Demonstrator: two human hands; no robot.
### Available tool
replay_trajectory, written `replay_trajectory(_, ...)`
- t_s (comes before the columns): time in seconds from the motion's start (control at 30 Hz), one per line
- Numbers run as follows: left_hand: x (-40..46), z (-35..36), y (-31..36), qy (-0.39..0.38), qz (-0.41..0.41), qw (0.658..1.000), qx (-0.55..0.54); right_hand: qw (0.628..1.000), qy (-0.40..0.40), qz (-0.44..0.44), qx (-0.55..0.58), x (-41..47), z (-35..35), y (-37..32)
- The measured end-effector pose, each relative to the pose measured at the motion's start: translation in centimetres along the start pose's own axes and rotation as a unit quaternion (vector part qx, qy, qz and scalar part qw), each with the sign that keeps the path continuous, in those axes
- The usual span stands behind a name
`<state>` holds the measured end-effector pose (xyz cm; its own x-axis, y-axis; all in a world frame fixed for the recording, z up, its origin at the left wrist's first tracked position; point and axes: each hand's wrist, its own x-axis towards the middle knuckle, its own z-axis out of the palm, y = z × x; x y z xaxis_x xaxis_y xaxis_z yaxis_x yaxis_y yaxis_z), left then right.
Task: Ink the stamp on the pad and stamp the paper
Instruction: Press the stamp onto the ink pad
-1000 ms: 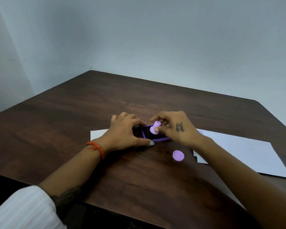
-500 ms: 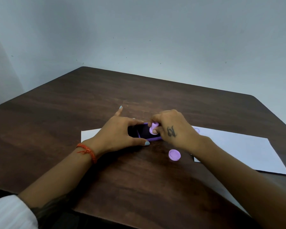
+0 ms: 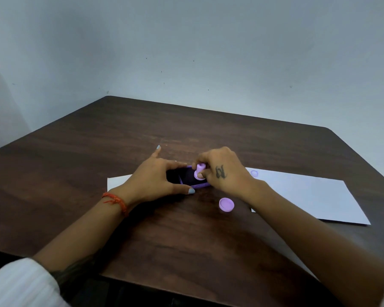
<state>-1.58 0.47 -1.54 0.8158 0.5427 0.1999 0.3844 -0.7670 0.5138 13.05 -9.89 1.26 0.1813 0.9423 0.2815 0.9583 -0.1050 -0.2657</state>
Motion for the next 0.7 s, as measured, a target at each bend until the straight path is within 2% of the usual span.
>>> replay_trajectory(0.17,0.0,0.0,-0.1,-0.001,-0.003,1.0,0.004,0.995,-0.031,0.035,0.09,0.5,-1.5,1.1)
replay_trajectory(0.3,0.1,0.0,-0.2,-0.005,0.006,1.0,0.009,0.997,-0.058,-0.041,0.023,0.8,-0.6,0.6)
replay_trajectory(0.43,0.1,0.0,-0.1,0.002,0.012,1.0,0.008,0.995,-0.086,-0.047,-0.002,1.6,-1.0,0.7)
replay_trajectory(0.7,0.3,0.3,0.0,0.012,0.021,1.0,0.018,0.999,-0.009,-0.032,-0.033,1.0,0.1,0.1)
